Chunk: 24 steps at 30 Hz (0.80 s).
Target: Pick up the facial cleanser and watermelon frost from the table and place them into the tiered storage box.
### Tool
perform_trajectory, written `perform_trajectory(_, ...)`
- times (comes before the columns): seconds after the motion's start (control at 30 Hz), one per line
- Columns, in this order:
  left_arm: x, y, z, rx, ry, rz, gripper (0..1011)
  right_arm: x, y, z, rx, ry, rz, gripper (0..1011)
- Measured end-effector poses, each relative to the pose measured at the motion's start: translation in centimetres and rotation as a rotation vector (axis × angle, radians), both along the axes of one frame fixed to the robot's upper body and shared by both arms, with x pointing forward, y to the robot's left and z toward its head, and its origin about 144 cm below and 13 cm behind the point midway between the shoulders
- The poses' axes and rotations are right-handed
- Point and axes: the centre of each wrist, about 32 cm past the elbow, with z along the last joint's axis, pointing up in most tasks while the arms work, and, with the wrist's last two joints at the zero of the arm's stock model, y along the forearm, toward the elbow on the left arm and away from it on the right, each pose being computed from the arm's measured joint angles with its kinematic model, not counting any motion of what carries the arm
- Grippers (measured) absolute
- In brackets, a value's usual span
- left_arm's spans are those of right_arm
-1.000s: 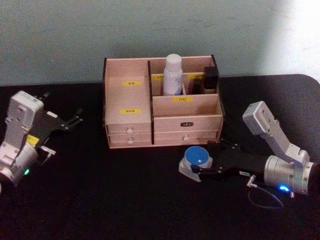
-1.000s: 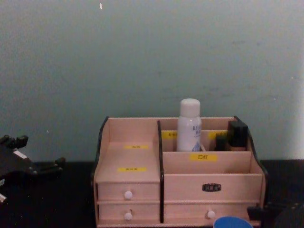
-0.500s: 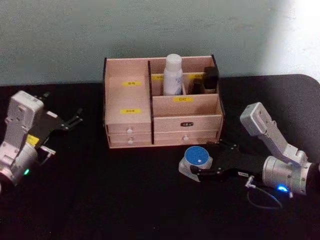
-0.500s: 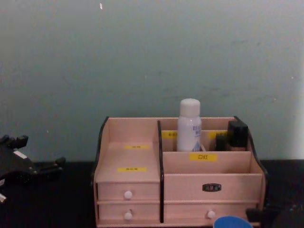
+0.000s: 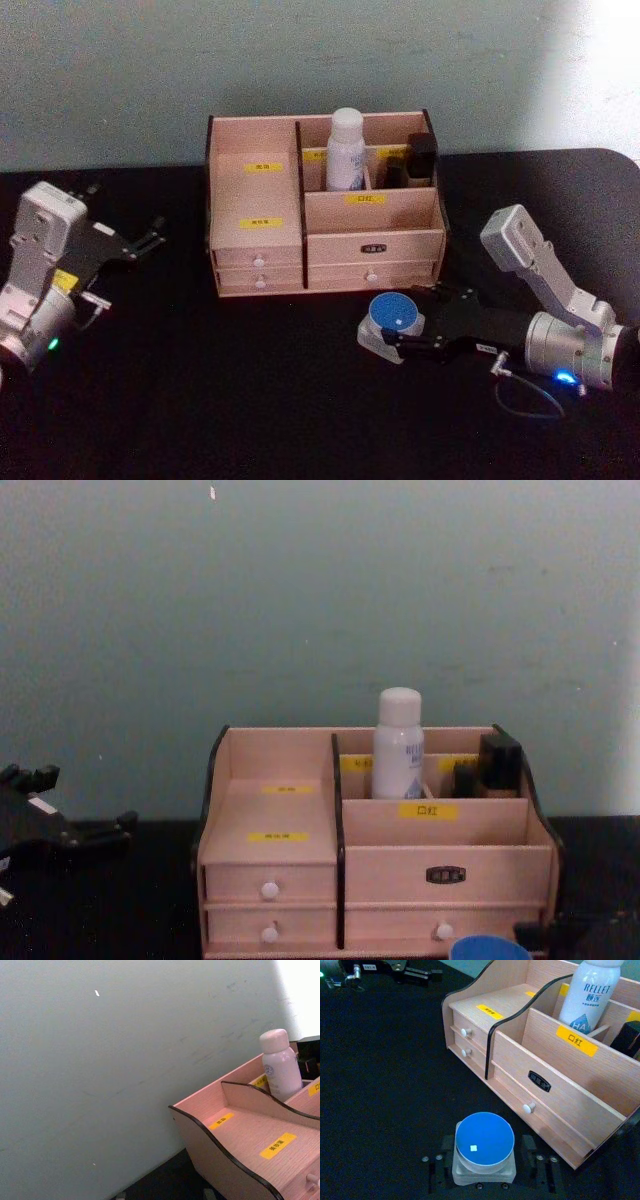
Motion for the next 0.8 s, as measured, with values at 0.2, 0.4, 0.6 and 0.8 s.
perform_trajectory(0.2, 0.00, 0.00, 0.00, 0.000, 0.000, 0.000, 1001, 0.01, -0.01, 0.01, 0.000, 0.000, 0.000, 760)
perform_trajectory(0.4, 0.00, 0.00, 0.00, 0.000, 0.000, 0.000, 1001, 0.01, -0.03, 0.02, 0.001, 0.000, 0.000, 684)
perform_trajectory(0.6, 0.00, 0.00, 0.00, 0.000, 0.000, 0.000, 1001, 0.01, -0.03, 0.02, 0.002, 0.001, 0.000, 684)
perform_trajectory(0.8, 0.00, 0.00, 0.00, 0.000, 0.000, 0.000, 1001, 0.02, -0.04, 0.03, 0.009, 0.002, -0.001, 684)
